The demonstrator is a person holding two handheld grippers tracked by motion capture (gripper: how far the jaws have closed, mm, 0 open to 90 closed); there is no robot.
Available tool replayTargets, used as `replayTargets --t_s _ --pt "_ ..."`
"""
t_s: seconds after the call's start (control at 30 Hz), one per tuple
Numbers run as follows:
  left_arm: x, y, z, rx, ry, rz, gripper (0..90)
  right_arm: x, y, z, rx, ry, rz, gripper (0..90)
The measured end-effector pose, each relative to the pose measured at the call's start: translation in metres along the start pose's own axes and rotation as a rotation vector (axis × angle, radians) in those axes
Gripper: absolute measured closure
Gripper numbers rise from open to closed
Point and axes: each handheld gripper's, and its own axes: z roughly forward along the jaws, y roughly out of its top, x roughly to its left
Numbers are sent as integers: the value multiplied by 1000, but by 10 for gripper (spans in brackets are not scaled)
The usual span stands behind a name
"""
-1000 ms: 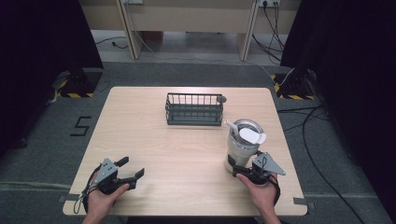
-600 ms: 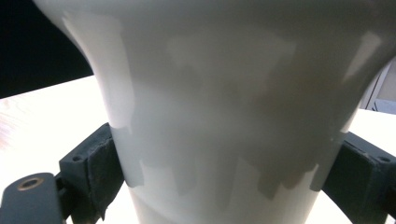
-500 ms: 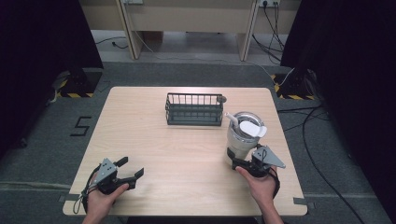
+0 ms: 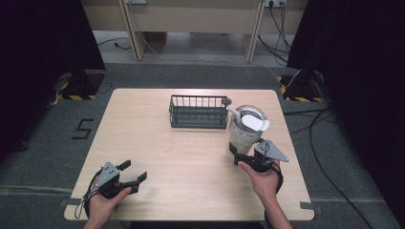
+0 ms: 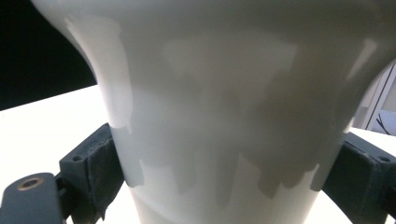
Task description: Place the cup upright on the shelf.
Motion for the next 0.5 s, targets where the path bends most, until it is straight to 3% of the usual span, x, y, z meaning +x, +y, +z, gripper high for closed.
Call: replayTargets --t_s 0.5 --pt "1 0 0 -2 0 -3 162 -4 17 19 -7 0 3 111"
